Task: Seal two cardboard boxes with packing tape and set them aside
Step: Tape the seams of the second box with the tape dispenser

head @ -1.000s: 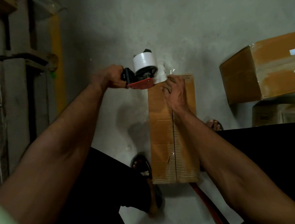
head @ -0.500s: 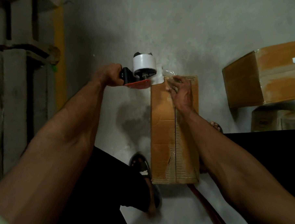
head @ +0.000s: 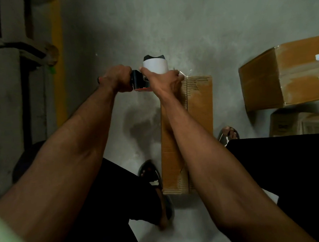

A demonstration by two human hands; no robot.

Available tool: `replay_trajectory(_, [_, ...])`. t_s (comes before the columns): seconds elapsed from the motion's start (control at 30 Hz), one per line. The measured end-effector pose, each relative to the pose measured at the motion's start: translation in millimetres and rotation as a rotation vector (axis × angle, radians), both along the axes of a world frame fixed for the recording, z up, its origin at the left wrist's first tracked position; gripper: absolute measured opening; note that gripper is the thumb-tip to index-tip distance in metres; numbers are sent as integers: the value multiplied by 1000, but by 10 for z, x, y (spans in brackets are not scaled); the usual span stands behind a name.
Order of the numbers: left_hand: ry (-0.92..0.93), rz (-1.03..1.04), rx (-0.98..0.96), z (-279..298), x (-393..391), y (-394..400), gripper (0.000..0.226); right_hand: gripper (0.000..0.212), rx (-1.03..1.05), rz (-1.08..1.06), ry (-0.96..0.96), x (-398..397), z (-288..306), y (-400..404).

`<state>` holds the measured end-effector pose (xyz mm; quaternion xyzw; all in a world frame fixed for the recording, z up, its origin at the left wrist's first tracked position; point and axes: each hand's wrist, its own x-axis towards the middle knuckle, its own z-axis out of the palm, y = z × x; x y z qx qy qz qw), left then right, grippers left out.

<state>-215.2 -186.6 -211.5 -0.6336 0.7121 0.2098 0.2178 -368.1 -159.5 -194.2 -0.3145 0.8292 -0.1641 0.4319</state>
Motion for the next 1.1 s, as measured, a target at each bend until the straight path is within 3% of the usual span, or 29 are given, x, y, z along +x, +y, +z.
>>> replay_trajectory(0.1, [-1, -6, -10, -11, 4, 18, 26, 115, -63, -50, 46, 34, -17, 30])
replay_trajectory(0.3, [-20, -72, -60, 49, 11, 50, 28, 104, -262, -150, 23, -22, -79, 172])
replay_trajectory(0.4, [-48, -101, -66, 90, 2, 48, 28, 90, -292, -148, 12, -80, -99, 204])
replay_trajectory(0.5, [-70, -102, -65, 120, -24, 66, 27, 91, -285, -127, 25, -85, -88, 254])
replay_trajectory(0.73, [-120, -38, -55, 42, 17, 239, 28, 85, -172, -27, 69, 51, -210, 319])
replay_trajectory(0.87, [-107, 41, -61, -144, 149, 321, 28, 96, -219, 55, 157, 126, -312, 430])
replay_trajectory(0.93, [-105, 83, -61, -190, 197, 313, 31, 100, -258, 133, 91, 42, -369, 520])
replay_trajectory(1.03, [-94, 134, -86, -225, 219, 315, 32, 80, -316, 280, -23, -181, -489, 682])
replay_trajectory(1.1, [-90, 223, -141, -249, 192, 342, 28, 61, -423, 361, 12, -366, -585, 789])
